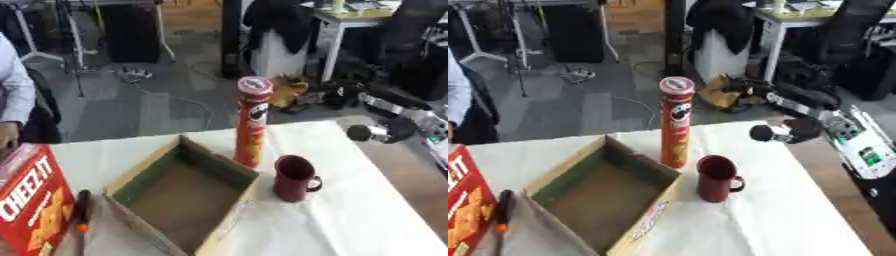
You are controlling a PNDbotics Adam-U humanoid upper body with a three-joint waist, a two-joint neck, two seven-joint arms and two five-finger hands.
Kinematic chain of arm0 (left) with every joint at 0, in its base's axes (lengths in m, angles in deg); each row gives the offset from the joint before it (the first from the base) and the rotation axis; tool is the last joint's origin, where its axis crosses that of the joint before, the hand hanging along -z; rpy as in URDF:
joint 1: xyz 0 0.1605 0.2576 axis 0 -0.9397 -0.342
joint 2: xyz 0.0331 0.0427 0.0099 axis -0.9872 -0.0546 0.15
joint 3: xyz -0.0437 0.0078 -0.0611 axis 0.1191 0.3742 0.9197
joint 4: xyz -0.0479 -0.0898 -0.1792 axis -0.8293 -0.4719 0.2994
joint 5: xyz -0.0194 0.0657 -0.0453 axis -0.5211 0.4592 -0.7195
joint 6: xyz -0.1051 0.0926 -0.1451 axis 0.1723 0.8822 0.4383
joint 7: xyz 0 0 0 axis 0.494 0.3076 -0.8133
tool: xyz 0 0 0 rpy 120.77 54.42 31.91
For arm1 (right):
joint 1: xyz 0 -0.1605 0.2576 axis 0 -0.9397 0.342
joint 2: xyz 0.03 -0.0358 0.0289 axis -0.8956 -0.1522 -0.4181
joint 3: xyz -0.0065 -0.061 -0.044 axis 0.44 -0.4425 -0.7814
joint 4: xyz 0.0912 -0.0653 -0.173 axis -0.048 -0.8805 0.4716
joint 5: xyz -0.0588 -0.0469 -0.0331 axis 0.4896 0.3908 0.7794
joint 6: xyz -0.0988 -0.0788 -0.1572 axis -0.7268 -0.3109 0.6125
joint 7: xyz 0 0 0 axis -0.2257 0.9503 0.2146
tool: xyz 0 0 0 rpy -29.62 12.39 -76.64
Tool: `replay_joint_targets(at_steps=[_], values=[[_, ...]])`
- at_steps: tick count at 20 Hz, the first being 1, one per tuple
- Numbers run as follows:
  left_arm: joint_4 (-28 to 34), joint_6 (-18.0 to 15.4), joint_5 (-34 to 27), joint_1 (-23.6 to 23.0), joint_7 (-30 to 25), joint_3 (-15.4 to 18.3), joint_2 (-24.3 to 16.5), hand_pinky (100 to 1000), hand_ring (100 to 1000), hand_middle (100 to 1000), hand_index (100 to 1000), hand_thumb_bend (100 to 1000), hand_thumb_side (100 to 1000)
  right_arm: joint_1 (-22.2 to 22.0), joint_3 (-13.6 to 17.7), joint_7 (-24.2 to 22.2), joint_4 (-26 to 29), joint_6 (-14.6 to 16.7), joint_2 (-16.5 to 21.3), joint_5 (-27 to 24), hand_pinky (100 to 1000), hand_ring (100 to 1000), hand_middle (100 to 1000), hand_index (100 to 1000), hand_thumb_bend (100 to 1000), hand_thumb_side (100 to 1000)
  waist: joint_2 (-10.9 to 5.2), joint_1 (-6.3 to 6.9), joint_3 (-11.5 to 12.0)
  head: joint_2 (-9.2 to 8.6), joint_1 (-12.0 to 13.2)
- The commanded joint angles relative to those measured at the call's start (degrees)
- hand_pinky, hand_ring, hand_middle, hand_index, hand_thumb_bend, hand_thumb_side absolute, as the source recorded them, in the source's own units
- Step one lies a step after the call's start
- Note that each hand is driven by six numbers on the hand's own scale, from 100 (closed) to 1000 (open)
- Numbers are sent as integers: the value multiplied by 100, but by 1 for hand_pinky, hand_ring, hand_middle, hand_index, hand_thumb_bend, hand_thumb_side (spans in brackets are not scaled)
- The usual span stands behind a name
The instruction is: Pick up objects on the table and place them in the box.
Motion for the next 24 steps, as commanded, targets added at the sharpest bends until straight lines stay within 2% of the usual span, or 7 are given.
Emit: replay_joint_targets(at_steps=[1,5,8,10,17,20,24], values=[[84,-4,-39,109,-36,-20,-12,960,910,829,838,100,1000,127,58,-423,-185,569,288,389,910,1000,943,1000,685,1000,-67,-25,31,-58,-38],[84,-12,-56,158,-58,-35,4,960,909,826,836,100,1000,140,-15,-225,-371,475,289,904,922,1000,952,1000,715,1000,-14,-40,109,-102,-78],[84,-14,-68,185,-76,-43,14,960,909,825,834,100,1000,163,-55,-156,-511,456,280,1102,920,1000,955,1000,725,1000,22,-47,159,-128,-103],[84,-16,-78,205,-85,-49,27,960,909,824,833,100,1000,184,-77,-139,-628,449,265,1155,899,1000,954,1000,753,1000,50,-49,198,-157,-135],[84,-33,-113,330,-126,-72,67,960,909,824,829,100,999,290,-63,-204,-1234,440,295,1128,898,1000,952,1000,756,1000,203,-66,403,-296,-259],[84,-36,-123,357,-138,-73,81,961,909,825,828,100,999,285,-11,-70,-1300,421,310,1165,900,1000,961,1000,762,1000,247,-71,443,-345,-284],[84,-38,-128,367,-144,-65,85,961,909,825,827,100,998,273,30,258,-1311,172,309,1265,900,1000,966,1000,767,1000,297,-74,473,-376,-295]])
